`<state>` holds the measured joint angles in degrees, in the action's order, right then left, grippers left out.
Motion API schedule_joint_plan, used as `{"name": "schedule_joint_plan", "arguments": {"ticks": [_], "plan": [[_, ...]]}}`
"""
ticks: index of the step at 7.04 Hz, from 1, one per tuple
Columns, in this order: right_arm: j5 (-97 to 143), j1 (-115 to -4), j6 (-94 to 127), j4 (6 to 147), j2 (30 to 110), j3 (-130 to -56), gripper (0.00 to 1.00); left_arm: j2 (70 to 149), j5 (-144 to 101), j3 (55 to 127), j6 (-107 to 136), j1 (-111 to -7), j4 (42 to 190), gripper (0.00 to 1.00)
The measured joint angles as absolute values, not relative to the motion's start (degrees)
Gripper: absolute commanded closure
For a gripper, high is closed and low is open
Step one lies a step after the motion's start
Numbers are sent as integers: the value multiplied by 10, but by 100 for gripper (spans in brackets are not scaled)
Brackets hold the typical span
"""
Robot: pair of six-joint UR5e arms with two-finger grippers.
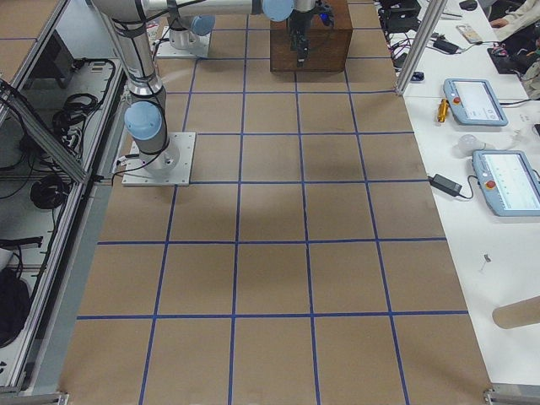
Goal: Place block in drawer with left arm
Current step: 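Carry the yellow cube with the left gripper over the open drawer, then lower the cube into the drawer and open the left gripper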
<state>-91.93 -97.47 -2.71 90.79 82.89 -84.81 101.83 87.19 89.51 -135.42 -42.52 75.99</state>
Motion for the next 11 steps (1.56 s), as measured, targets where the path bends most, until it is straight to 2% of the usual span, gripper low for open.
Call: {"name": "schedule_joint_plan", "arguments": {"ticks": [4,7,11], "plan": [[-919,-975,-27,908,829,-848,0,975,849,897,-1259,-518,785,100],[-919,-975,-27,908,829,-848,0,990,850,905,-1139,-638,781,100],[-919,-975,-27,908,829,-848,0,1043,854,924,-1132,-667,754,100]]}}
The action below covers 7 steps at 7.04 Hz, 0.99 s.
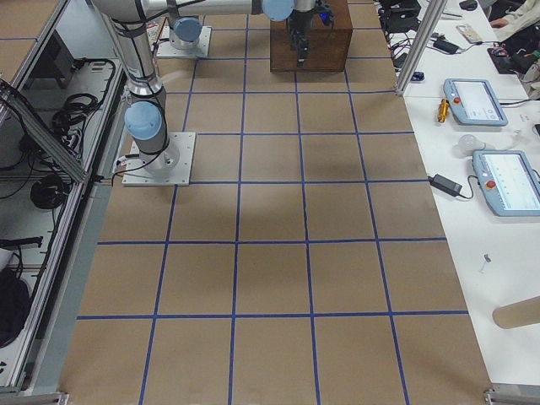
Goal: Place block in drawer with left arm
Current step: 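Lower the cube into the drawer and open the left gripper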
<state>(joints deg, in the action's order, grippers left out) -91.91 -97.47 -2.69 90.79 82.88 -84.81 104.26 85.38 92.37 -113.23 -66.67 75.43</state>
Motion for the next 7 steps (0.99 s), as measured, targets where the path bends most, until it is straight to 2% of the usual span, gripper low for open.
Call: {"name": "schedule_joint_plan", "arguments": {"ticks": [2,3,4,7], "plan": [[-919,-975,-27,908,829,-848,0,1070,858,928,-1132,-667,745,100],[-919,-975,-26,908,829,-848,0,1078,862,928,-1131,-667,741,86],[-919,-975,-27,908,829,-848,0,1083,863,930,-1131,-667,739,8],[-919,-975,-27,908,829,-848,0,1077,862,931,-1128,-667,737,3]]}}
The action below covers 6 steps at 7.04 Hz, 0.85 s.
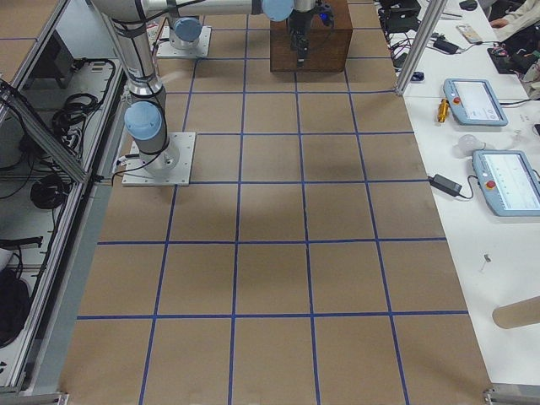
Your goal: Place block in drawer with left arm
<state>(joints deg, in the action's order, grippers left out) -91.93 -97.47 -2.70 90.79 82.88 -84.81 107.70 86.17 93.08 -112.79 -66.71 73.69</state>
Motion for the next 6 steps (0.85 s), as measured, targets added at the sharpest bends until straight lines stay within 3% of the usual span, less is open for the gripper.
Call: {"name": "schedule_joint_plan", "arguments": {"ticks": [6], "plan": [[-919,-975,-27,908,829,-848,0,912,900,884,-987,-668,972,0]]}}
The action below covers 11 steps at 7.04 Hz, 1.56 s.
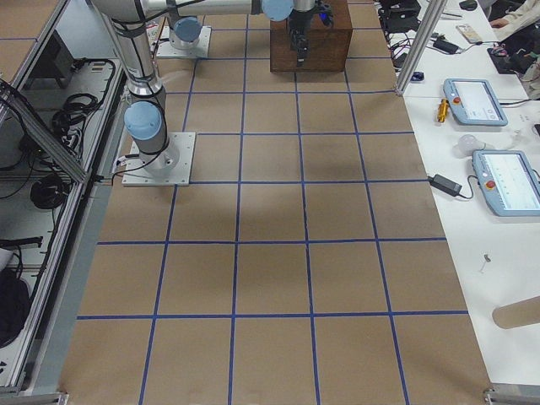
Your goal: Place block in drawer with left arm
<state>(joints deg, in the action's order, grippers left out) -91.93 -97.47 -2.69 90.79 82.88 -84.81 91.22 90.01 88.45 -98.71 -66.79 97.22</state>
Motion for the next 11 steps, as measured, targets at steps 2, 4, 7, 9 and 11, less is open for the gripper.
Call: {"name": "schedule_joint_plan", "arguments": {"ticks": [2,4,7,9,11], "plan": [[-919,-975,-27,908,829,-848,0,886,898,881,-776,-673,970,0],[-919,-975,-27,908,829,-848,0,882,895,880,-553,-709,932,0],[-919,-975,-27,908,829,-848,0,894,901,884,-293,-819,879,0],[-919,-975,-27,908,829,-848,0,899,901,884,-111,-866,875,0],[-919,-975,-26,908,829,-848,0,901,911,884,10,-893,879,0]]}}
